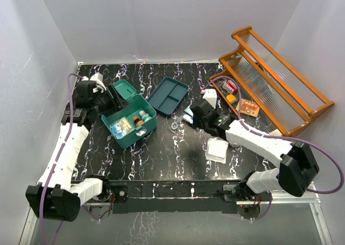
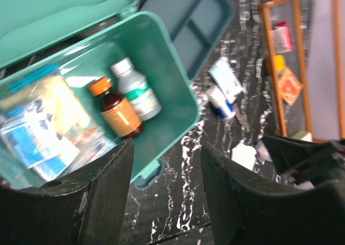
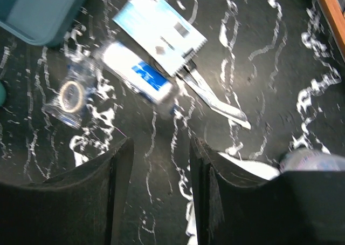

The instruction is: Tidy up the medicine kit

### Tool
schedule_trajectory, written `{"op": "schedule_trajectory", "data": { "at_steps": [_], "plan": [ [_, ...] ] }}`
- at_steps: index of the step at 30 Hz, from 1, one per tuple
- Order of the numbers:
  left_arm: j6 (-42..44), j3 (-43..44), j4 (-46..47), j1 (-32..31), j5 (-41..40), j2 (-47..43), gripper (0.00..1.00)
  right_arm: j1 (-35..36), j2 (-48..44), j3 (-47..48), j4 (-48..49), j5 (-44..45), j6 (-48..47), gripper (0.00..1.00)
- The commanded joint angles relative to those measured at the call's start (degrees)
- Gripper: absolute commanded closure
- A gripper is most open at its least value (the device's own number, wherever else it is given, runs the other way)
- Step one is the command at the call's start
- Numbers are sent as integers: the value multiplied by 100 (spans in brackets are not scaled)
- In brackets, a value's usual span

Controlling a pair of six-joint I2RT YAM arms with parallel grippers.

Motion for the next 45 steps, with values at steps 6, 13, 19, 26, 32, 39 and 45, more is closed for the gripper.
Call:
{"op": "schedule_trajectory", "data": {
  "at_steps": [6, 13, 19, 26, 32, 39, 45],
  "plan": [
    [662, -246, 1093, -13, 1386, -1083, 37, -103, -720, -711, -1373, 422, 1521, 49],
    [793, -244, 872, -13, 1558, -1434, 32, -171, -754, -1300, -1702, 247, 2469, 49],
    [770, -175, 704, -14, 1590, -1594, 30, -209, -800, -1670, -1590, 77, 2655, 50],
    [749, -35, 427, -14, 1641, -1620, 28, -234, -998, -2220, -832, -392, 2668, 53],
    [893, 137, 70, -13, 1621, -1512, 28, -236, -932, -2468, -498, -581, 2820, 66],
    [697, -208, 393, -13, 2103, -1599, 27, -243, -720, -2283, -351, -589, 2556, 90],
    [301, -476, 867, -13, 2567, -1561, 26, -235, -729, -1982, 323, -864, 1914, 93]
  ]
}}
